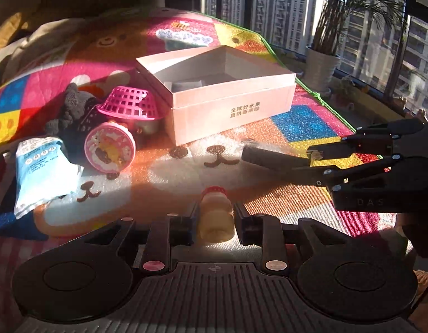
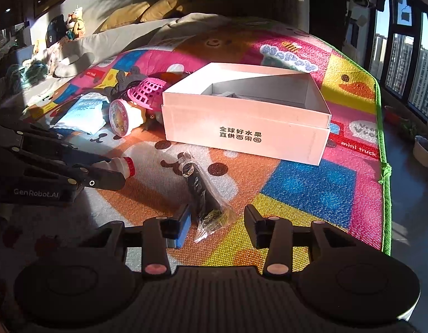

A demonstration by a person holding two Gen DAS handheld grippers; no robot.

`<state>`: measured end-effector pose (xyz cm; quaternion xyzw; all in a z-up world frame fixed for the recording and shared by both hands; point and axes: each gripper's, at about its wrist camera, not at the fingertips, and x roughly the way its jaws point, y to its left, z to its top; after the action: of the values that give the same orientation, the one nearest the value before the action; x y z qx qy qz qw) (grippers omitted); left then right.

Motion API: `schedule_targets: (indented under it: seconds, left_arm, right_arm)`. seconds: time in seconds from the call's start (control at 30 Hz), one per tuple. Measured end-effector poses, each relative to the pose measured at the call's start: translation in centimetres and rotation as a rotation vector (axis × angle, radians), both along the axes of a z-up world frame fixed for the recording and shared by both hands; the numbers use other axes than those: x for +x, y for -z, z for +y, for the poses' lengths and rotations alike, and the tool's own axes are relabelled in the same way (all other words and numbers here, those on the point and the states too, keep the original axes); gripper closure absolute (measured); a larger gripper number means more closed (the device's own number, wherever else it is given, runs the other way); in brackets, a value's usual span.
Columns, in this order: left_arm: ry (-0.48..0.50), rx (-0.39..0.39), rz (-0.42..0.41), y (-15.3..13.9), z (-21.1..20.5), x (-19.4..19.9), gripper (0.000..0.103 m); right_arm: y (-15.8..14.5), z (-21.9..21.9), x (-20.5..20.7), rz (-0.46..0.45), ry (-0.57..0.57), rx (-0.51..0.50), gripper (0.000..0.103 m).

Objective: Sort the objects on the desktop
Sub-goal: 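Close the left tool on the small red-capped bottle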

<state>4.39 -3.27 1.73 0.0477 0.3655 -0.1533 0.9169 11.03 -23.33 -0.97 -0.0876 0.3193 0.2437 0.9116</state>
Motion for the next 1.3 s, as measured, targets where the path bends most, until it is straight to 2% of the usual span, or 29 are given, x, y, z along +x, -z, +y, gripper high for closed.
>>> schedule_targets:
  seconds: [0.03, 0.07, 0.13, 0.2, 0.3, 0.4, 0.47, 0.53, 0.6, 0.73, 0.77, 1.0, 1.07, 1.2, 1.23, 1.3]
  left_arm:
    - [-0.001, 0.002, 0.013, 0.2, 0.0, -0.2, 0.067]
    - [-0.008, 0.008, 0.021, 0.4, 0.1, -0.3, 0.059]
    - [-0.022, 0.021, 0.012, 0.5, 0.4, -0.3, 0.05]
    - [-0.038, 0.047, 0.009, 0.6, 0.6, -0.3, 0.034]
    - [-0.052, 0.086, -0.003, 0.7, 1.2, -0.3, 0.018]
    - [-0.114, 0.128, -0.031, 0.7, 2.0, 0.0, 0.009]
    - [-0.168, 0.152, -0.056, 0.7, 2.7, 0.2, 0.007]
    - [-0.215, 0.143, -0.053, 0.7, 3.6, 0.8, 0.006]
    - [-0.263, 0.12, -0.042, 0.6, 4.6, 1.2, 0.005]
    - [-0.287, 0.068, -0.026, 0.4, 5.9, 1.4, 0.003]
    - [-0.281, 0.06, -0.023, 0.4, 5.9, 1.4, 0.003]
    - [-0.181, 0.012, -0.022, 0.4, 4.8, 0.9, 0.002]
    - [-0.163, 0.001, -0.018, 0.5, 4.4, 1.0, 0.002]
    - [-0.136, -0.004, -0.023, 0.4, 3.6, 0.9, 0.002]
    - [-0.131, -0.004, -0.025, 0.4, 3.5, 0.9, 0.002]
    - [-0.11, -0.015, -0.026, 0.2, 3.2, 0.9, 0.002]
  right_arm:
    - [0.1, 0.2, 0.1, 0.002, -0.007, -0.006, 0.061]
    - [0.1, 0.4, 0.2, 0.005, -0.013, -0.01, 0.061]
    - [0.3, 0.9, 0.2, 0.009, -0.03, -0.025, 0.062]
    - [0.1, 1.0, 0.1, 0.012, -0.054, -0.037, 0.062]
    - [-0.1, 0.7, -0.3, -0.031, -0.047, -0.099, 0.061]
    - [0.0, -0.1, 0.3, -0.095, 0.045, -0.169, 0.048]
    - [0.0, -0.5, 0.9, -0.121, 0.111, -0.194, 0.042]
    - [-0.2, -0.9, 1.3, -0.105, 0.145, -0.155, 0.028]
    - [-0.5, -1.0, 1.5, -0.08, 0.137, -0.083, 0.016]
    - [-1.1, -0.1, 1.3, -0.055, 0.075, 0.011, 0.0]
    - [-1.1, 0.3, 1.4, -0.04, 0.072, 0.021, 0.0]
    - [0.2, 2.4, 3.4, 0.052, 0.141, 0.063, 0.0]
    - [0.4, 2.8, 3.7, 0.057, 0.143, 0.042, 0.011]
    - [0.2, 2.6, 3.4, 0.039, 0.124, -0.001, 0.047]
    - [0.1, 2.3, 3.4, 0.045, 0.12, 0.004, 0.05]
    - [0.1, 1.8, 3.2, 0.039, 0.124, 0.0, 0.051]
